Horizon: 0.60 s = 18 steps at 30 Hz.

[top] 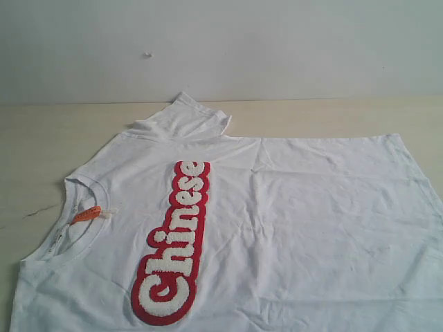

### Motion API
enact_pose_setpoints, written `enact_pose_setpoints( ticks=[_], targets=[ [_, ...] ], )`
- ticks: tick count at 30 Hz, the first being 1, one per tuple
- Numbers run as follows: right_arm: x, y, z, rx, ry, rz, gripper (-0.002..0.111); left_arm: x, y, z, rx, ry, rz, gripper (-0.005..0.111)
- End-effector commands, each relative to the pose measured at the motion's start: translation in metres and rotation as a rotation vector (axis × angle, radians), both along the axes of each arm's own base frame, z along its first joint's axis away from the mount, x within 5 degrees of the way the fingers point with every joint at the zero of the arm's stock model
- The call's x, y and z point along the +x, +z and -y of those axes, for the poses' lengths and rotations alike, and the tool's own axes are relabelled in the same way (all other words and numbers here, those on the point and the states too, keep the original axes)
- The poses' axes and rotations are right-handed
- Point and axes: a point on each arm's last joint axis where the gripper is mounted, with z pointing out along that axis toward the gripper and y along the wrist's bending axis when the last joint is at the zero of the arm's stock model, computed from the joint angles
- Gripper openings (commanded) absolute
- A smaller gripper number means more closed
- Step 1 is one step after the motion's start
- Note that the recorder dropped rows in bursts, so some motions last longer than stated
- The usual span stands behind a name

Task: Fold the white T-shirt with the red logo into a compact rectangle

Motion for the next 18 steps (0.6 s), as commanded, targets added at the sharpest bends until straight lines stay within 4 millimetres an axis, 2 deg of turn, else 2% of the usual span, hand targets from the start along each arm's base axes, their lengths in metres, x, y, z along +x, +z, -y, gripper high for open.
enact_pose_setpoints(
  ticks=[1, 18],
  targets=[
    [0.0000, -0.0006, 0.0004, -0.005, -0.005, 0.009, 0.000, 0.0001, 0.0006, -0.0002, -0.002, 0.003, 0.016, 0.000],
    [0.0000, -0.0006, 0.0004, -0.005, -0.005, 0.009, 0.000, 0.0010, 0.0042, -0.0002, -0.011, 0.006, 0.056, 0.000]
  ],
)
